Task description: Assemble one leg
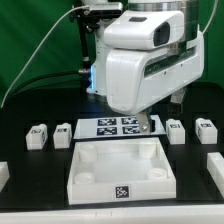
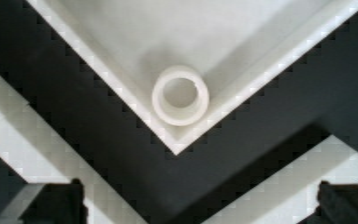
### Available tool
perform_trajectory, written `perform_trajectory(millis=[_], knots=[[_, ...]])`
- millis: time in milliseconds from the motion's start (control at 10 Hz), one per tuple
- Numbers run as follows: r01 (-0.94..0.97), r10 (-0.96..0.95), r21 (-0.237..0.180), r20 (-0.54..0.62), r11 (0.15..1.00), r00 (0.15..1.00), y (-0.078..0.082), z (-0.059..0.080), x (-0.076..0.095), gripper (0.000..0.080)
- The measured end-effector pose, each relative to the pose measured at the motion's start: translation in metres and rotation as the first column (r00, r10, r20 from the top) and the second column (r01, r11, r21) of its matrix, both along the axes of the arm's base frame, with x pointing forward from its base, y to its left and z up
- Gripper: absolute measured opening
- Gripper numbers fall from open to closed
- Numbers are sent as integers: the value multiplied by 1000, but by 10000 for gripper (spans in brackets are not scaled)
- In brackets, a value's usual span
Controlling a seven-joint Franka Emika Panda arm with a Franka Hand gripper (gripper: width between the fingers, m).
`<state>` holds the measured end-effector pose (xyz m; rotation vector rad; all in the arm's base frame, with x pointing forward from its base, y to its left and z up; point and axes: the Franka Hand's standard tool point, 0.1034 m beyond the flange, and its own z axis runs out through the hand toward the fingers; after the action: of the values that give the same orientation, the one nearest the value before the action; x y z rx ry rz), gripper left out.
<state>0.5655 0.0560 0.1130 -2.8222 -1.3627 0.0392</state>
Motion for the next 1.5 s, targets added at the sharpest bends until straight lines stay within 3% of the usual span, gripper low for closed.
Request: perform_trajectory(millis=[300, 400, 500, 700, 900, 1100, 1300, 1500], knots=[[-30, 30, 0, 0, 1000, 1000, 0, 0, 0, 650], [-133, 133, 3, -1, 991, 991, -1, 0, -1, 650], [-284, 284, 5, 5, 959, 959, -6, -4, -14, 650], [-483, 483, 9, 4, 876, 876, -21, -14, -56, 650], [-646, 646, 27, -3, 763, 763, -44, -35, -90, 650], [-630, 631, 38, 7, 775, 776, -58, -65, -110, 650], [-607, 608, 61, -6, 792, 794, -70, -89, -121, 650], [-596, 597, 67, -4, 800, 802, -72, -102, -125, 650]])
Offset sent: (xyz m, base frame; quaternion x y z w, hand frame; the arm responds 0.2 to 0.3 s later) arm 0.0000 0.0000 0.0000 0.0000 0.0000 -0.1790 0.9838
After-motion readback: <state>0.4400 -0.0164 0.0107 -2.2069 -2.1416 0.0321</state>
